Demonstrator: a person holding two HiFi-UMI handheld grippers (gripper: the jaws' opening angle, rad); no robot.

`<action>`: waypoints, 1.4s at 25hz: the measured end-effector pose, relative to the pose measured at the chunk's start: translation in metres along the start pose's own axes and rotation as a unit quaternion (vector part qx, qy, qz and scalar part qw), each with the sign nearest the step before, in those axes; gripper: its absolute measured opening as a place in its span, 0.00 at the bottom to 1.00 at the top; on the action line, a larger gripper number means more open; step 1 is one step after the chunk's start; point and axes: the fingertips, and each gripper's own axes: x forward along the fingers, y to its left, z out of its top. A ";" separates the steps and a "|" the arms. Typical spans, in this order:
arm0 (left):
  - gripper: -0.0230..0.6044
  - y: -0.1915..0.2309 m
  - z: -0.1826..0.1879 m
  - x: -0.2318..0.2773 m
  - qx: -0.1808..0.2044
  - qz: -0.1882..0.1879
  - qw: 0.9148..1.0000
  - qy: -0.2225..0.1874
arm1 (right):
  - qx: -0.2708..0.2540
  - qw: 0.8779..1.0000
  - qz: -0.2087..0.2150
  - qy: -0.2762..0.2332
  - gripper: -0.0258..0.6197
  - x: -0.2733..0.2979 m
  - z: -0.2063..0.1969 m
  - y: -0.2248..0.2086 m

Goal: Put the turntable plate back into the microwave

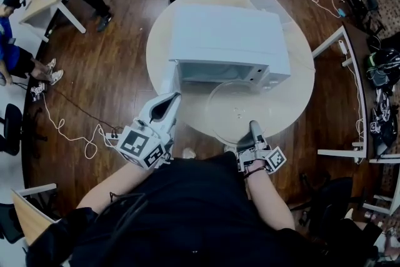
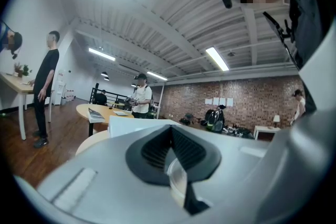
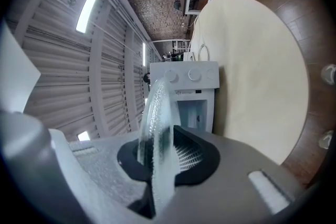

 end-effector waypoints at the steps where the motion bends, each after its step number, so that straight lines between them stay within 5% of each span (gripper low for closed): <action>1: 0.05 -0.001 0.000 0.000 0.000 -0.001 1.000 -0.002 | 0.000 1.000 0.001 0.001 0.10 0.001 -0.002 0.000; 10: 0.05 -0.005 -0.002 -0.006 -0.001 -0.011 1.000 -0.001 | 0.005 1.000 0.008 0.013 0.10 0.013 -0.019 0.001; 18: 0.05 -0.024 0.001 -0.005 0.044 -0.025 0.999 -0.006 | 0.001 1.000 0.009 0.027 0.10 0.025 -0.025 0.007; 35: 0.04 -0.004 0.003 -0.015 0.052 0.025 0.998 0.022 | 0.011 0.994 0.026 0.110 0.10 0.082 -0.054 -0.002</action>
